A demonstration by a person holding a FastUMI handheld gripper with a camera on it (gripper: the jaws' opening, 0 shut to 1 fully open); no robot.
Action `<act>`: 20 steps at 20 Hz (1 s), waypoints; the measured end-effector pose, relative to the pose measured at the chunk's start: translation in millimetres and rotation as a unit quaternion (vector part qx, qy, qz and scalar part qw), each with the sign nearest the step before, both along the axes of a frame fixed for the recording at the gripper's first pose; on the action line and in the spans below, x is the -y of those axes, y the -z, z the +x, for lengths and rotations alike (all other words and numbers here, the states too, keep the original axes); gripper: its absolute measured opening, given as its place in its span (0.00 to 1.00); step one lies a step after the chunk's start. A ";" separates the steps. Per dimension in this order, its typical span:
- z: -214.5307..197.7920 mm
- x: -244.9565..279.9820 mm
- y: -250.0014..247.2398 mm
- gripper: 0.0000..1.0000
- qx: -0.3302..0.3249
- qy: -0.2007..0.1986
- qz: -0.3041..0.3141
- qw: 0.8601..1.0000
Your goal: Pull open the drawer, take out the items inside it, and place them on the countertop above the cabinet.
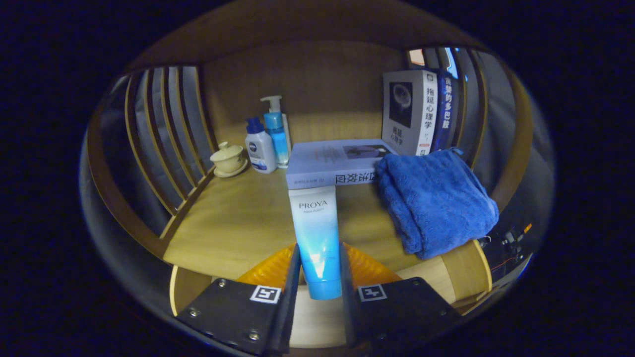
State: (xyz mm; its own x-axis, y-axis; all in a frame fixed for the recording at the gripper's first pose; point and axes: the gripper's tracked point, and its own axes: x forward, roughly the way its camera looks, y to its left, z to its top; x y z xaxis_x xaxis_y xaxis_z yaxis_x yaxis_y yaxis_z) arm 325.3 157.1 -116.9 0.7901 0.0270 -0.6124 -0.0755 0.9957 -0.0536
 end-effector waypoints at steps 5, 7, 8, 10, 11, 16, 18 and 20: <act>8.9 -4.4 15.0 0.42 -0.001 -0.012 0.007 1.000; 11.1 -6.2 17.2 0.42 0.009 -0.019 0.012 1.000; 11.9 -7.2 15.8 0.44 0.018 -0.023 0.014 0.999; 15.3 -8.4 10.8 0.46 0.044 -0.023 0.025 0.998; 13.5 -8.2 6.2 0.46 0.058 -0.024 0.030 0.998; 2.0 -22.8 -28.0 0.56 0.152 -0.073 0.036 0.985; -2.8 -28.0 -36.1 0.58 0.183 -0.090 0.038 0.978; -9.9 -32.8 -34.9 0.58 0.190 -0.106 0.035 0.975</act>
